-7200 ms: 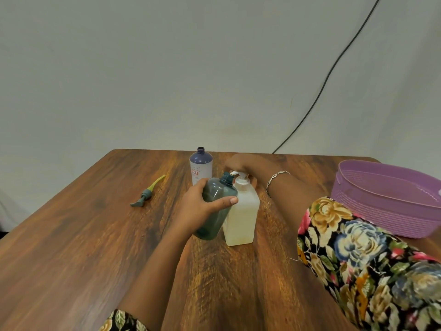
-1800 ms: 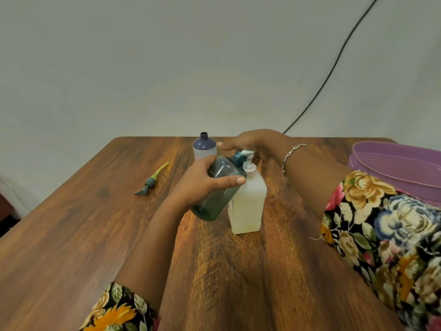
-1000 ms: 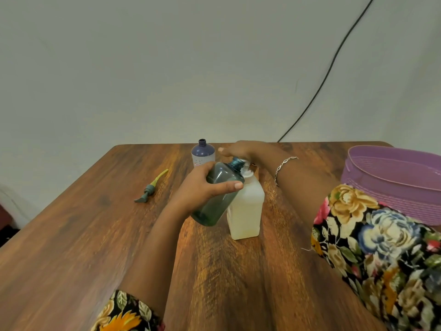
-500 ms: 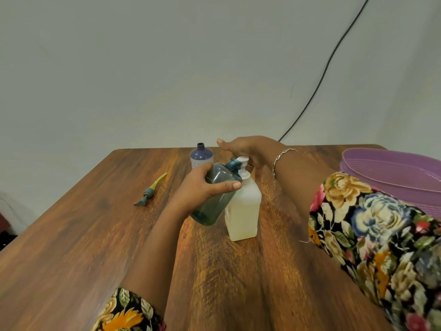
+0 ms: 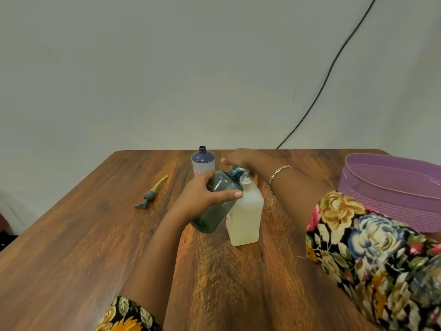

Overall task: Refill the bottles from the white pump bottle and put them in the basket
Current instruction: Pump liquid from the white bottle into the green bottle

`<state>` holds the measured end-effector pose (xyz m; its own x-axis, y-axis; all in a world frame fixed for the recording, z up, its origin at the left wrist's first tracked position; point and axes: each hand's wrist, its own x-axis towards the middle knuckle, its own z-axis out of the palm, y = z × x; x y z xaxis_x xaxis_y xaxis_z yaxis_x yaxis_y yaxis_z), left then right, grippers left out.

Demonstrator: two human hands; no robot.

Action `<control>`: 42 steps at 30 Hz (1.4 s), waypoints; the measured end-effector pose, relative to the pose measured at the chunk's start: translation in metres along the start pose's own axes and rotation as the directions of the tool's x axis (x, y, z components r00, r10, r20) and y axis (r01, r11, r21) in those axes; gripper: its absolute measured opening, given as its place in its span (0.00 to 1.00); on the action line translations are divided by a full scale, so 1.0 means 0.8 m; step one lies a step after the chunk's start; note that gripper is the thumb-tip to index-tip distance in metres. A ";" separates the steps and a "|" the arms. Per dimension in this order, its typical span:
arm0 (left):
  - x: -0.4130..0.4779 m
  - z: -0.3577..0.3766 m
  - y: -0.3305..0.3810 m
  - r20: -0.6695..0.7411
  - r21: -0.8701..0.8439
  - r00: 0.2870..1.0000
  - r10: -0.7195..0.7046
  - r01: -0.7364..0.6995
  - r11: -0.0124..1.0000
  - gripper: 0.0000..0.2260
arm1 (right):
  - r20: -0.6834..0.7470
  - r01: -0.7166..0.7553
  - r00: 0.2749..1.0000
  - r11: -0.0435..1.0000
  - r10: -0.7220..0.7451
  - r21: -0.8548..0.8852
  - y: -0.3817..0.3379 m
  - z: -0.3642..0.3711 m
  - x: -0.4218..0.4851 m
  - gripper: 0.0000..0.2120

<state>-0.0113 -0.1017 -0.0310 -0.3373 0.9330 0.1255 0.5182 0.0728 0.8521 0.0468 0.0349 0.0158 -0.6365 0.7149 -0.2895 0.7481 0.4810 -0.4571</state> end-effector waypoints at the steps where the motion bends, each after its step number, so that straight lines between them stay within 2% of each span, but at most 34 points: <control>1: 0.001 -0.001 0.003 -0.014 -0.015 1.000 0.007 -0.007 1.000 0.24 | 0.015 0.000 1.000 0.997 -0.001 0.083 -0.001 -0.004 -0.003 0.19; 4: 0.003 -0.002 0.008 -0.040 -0.015 0.999 0.029 -0.030 0.999 0.21 | 0.037 -0.004 0.999 0.987 -0.002 0.160 0.000 -0.013 -0.002 0.22; 7: 0.000 -0.001 0.009 -0.039 0.000 0.999 0.037 -0.037 0.999 0.25 | 0.042 -0.004 0.999 0.991 -0.001 0.131 0.001 -0.012 -0.003 0.20; 11: 0.002 -0.003 0.008 -0.038 0.015 0.999 0.031 -0.031 0.999 0.27 | 0.012 0.041 0.999 0.996 -0.040 -0.075 -0.003 -0.008 0.005 0.10; 14: 0.006 -0.002 0.002 -0.027 0.039 1.000 0.009 -0.008 0.999 0.26 | -0.087 0.012 0.996 0.970 -0.035 -0.243 0.000 -0.002 0.019 0.13; 16: 0.004 0.000 -0.001 -0.030 0.043 1.000 0.000 0.001 0.999 0.26 | -0.118 -0.004 0.993 0.965 -0.028 -0.262 0.003 0.002 0.024 0.14; 18: 0.003 0.001 -0.004 -0.021 0.034 1.000 -0.007 0.007 0.999 0.26 | -0.099 0.004 0.995 0.983 -0.023 -0.185 0.004 0.005 0.021 0.13; 20: 0.002 0.000 -0.003 -0.019 0.008 1.000 0.003 -0.003 1.000 0.21 | -0.021 0.014 1.000 1.000 -0.015 -0.013 0.003 0.000 0.011 0.12; 22: 0.004 -0.003 0.001 -0.032 0.014 0.999 0.020 -0.020 1.000 0.20 | 0.049 0.011 0.999 0.992 -0.017 0.126 0.003 -0.011 0.002 0.18; 24: 0.006 -0.005 0.005 -0.043 0.054 0.999 0.031 -0.028 0.998 0.23 | 0.087 0.002 0.996 0.988 -0.016 0.153 0.004 -0.016 -0.002 0.22; 28: 0.006 -0.008 0.003 -0.043 0.098 0.998 0.039 -0.035 0.995 0.22 | 0.064 0.028 0.998 0.999 -0.025 -0.039 -0.002 -0.011 0.013 0.17; 29: 0.006 -0.007 0.001 -0.038 0.100 0.999 0.037 -0.033 0.994 0.24 | 0.032 0.029 0.999 0.993 -0.026 -0.113 -0.002 -0.008 0.019 0.15; 31: 0.007 -0.006 -0.003 -0.011 0.098 0.999 0.033 -0.032 0.995 0.36 | -0.068 0.006 0.997 0.970 -0.023 -0.244 0.002 -0.003 0.027 0.12; 33: 0.009 -0.003 -0.010 0.003 0.097 1.000 0.006 -0.006 0.995 0.42 | -0.143 -0.010 0.989 0.961 -0.030 -0.276 0.009 0.003 0.036 0.14; 35: 0.009 -0.003 -0.013 -0.006 0.089 1.000 0.001 -0.001 0.996 0.40 | -0.154 -0.006 0.987 0.967 -0.034 -0.253 0.010 0.007 0.039 0.14; 38: 0.007 -0.003 -0.009 -0.021 0.060 1.000 0.012 -0.010 0.998 0.33 | -0.018 0.029 0.999 0.990 -0.032 -0.136 0.005 0.002 0.030 0.13; 41: 0.006 -0.005 -0.005 -0.035 0.065 0.999 0.012 -0.009 0.998 0.36 | 0.073 0.018 0.997 0.994 -0.026 0.111 0.004 -0.011 0.012 0.17; 42: 0.005 -0.006 -0.002 -0.034 0.072 0.999 0.017 -0.014 0.997 0.36 | 0.082 0.014 0.996 0.992 -0.025 0.127 0.003 -0.013 0.005 0.18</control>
<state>-0.0175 -0.0995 -0.0295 -0.3551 0.9216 0.1569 0.5785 0.0848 0.8112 0.0478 0.0440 0.0223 -0.6682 0.6587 -0.3459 0.7089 0.4226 -0.5647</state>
